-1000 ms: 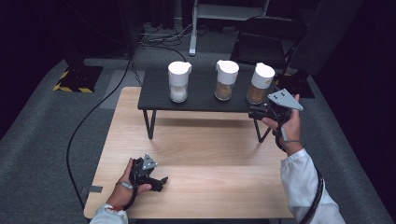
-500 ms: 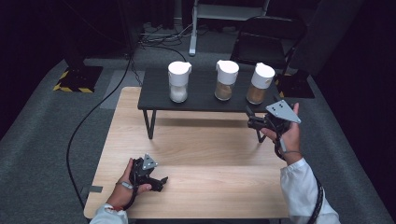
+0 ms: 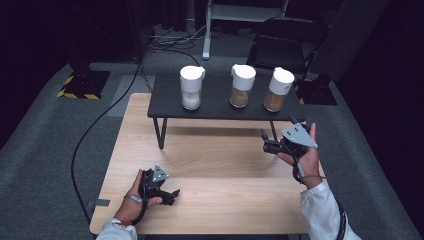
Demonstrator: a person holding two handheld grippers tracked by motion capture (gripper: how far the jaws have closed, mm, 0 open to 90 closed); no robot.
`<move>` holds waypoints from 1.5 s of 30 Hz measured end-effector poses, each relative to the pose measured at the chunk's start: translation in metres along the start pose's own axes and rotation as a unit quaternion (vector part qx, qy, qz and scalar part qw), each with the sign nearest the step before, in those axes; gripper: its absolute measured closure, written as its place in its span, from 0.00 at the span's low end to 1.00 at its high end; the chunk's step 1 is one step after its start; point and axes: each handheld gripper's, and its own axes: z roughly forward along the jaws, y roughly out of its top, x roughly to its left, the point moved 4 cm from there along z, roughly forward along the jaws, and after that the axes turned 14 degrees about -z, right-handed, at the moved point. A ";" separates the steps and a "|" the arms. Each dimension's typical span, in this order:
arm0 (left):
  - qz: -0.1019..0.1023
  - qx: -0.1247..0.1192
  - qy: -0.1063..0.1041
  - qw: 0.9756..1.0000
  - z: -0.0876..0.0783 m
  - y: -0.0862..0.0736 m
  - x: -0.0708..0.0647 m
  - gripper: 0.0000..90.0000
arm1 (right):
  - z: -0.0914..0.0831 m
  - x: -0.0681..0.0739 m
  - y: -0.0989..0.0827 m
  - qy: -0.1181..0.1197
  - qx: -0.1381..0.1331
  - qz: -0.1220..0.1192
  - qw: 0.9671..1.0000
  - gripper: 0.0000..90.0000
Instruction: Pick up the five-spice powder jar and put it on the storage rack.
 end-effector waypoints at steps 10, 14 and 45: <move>0.000 0.000 0.000 1.000 0.000 0.000 0.000 0.00 | -0.006 0.014 -0.024 0.031 0.006 -0.003 1.000 0.00; 0.000 0.000 0.000 1.000 0.000 0.000 0.000 0.00 | -0.008 0.019 -0.033 0.041 0.011 0.002 0.999 0.00; -0.001 0.000 0.001 1.000 0.000 0.000 0.000 0.00 | -0.010 0.049 -0.078 0.121 0.086 -0.042 0.988 0.01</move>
